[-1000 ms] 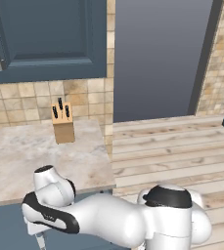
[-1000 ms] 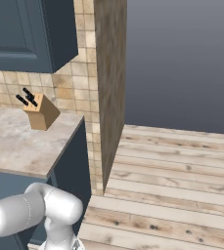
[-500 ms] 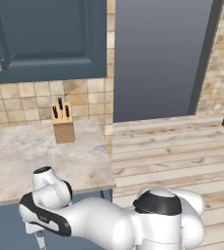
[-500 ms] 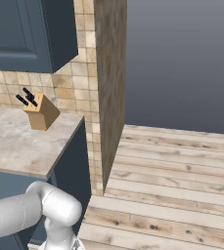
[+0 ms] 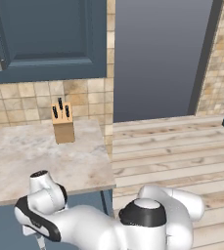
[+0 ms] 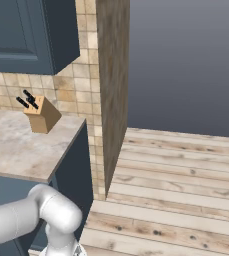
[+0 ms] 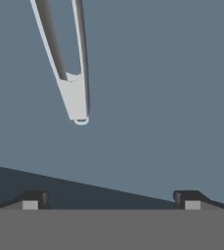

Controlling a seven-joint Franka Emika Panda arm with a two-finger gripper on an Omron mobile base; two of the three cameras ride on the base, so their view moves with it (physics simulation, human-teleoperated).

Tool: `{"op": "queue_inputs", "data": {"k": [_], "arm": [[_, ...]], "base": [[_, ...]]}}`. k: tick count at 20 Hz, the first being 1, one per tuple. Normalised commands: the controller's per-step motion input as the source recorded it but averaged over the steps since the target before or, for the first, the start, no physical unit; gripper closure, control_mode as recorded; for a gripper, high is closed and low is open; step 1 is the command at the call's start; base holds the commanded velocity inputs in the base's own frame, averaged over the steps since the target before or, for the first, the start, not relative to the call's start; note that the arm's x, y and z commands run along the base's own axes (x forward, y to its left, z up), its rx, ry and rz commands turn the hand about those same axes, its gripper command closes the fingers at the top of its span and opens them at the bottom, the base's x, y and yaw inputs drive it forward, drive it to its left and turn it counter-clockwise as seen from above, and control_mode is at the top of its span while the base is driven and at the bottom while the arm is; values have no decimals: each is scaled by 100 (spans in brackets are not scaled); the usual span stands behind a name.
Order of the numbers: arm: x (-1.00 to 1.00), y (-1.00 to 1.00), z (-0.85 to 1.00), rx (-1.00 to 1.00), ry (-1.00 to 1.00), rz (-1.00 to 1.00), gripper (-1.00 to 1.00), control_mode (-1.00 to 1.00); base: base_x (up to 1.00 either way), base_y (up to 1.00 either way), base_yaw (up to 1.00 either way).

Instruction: Take the tongs from the drawer on the left and place them on the dining counter next to the tray containing the hot dog.

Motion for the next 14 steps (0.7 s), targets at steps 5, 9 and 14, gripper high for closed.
{"op": "queue_inputs", "data": {"k": [5, 9, 14], "arm": [[5, 13, -30, 0, 0, 0, -100, -100], [2, 9, -19, 0, 0, 0, -100, -100], [1, 8, -20, 0, 0, 0, -100, -100]], "base": [[0, 0, 0], [0, 0, 0], [0, 0, 0]]}}
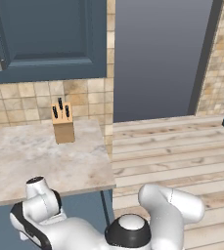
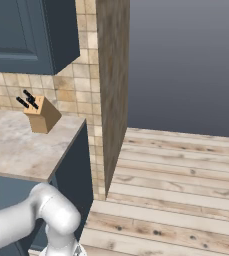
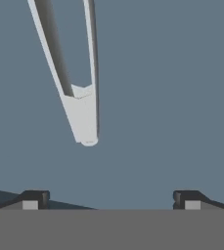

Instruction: Take the tongs from the drawer on the left and place them on the dining counter next to the tray containing the hot dog.

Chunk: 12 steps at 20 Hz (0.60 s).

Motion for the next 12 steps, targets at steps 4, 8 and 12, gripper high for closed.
{"op": "queue_inputs", "data": {"k": [4, 8, 12], "arm": [[7, 2, -23, 0, -1, 0, -100, -100], [13, 3, -21, 0, -4, 0, -100, -100], [7, 19, -17, 0, -12, -1, -100, -100]], "base": [[0, 0, 0], [0, 0, 0], [0, 0, 0]]}}
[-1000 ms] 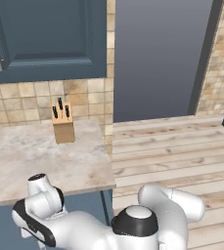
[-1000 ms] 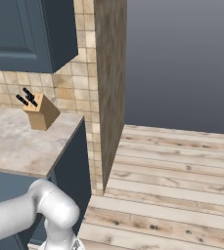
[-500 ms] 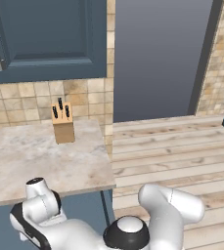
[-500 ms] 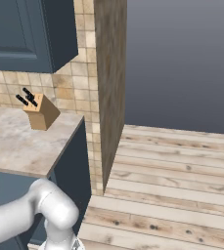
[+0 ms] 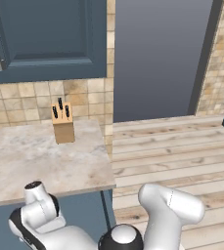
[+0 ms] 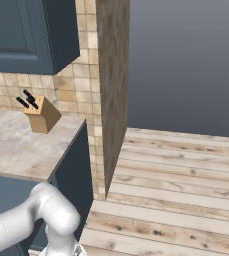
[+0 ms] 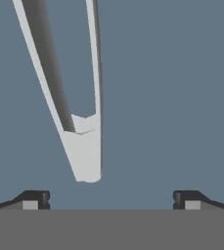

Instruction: Take the tongs from the drawer on the left and place them on the dining counter next to the tray containing the hot dog.

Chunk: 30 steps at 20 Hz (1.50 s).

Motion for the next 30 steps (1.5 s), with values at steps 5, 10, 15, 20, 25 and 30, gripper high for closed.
{"op": "queue_inputs", "data": {"k": [5, 10, 15, 20, 25, 30], "arm": [[8, 15, -18, 0, -3, -2, -100, -100], [22, 3, -19, 0, 0, -1, -100, -100], [19, 8, -19, 0, 0, 0, -100, -100], [2, 19, -15, 0, 0, -2, -100, -100], [5, 14, -17, 0, 0, -3, -100, -100], [7, 1, -26, 0, 0, 0, 100, -100]], "base": [[0, 0, 0], [0, 0, 0], [0, 0, 0], [0, 0, 0], [0, 0, 0], [0, 0, 0]]}}
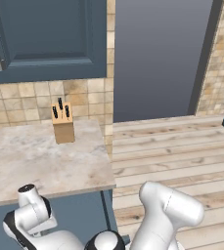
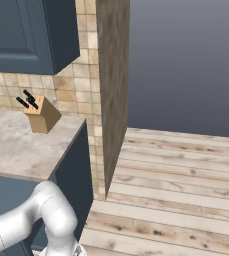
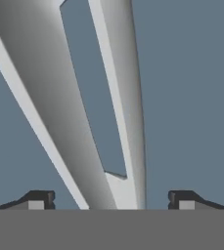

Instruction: Take the tongs from the drawer on the left and place them on the dining counter next to the tray containing the hot dog.

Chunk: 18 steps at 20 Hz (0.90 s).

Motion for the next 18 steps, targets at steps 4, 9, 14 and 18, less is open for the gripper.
{"op": "queue_inputs", "data": {"k": [4, 9, 14, 18], "arm": [[0, 0, -33, 0, 0, 0, 100, -100], [0, 0, -12, 0, 0, 0, 100, -100], [-9, -6, 1, 0, 0, 0, 100, -100], [-17, -24, 5, 0, 0, 2, 100, -100]], "base": [[0, 0, 0], [0, 0, 0], [0, 0, 0], [0, 0, 0]]}}
